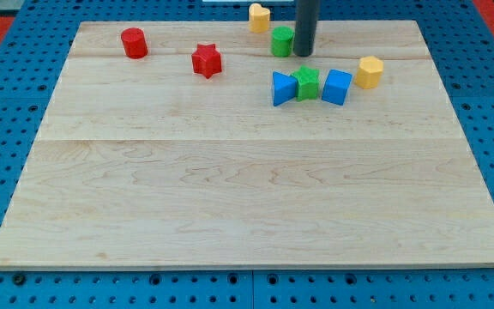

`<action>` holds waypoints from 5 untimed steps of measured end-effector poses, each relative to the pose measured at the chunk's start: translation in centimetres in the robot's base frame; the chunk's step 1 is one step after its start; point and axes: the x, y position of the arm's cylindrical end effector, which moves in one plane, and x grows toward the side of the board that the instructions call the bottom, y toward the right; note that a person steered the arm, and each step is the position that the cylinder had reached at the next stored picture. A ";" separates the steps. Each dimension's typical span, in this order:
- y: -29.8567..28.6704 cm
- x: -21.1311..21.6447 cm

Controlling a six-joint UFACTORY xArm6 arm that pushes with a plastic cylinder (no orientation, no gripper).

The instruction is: Separate the blue cube from blue triangle and green star

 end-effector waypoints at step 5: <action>-0.8 7.2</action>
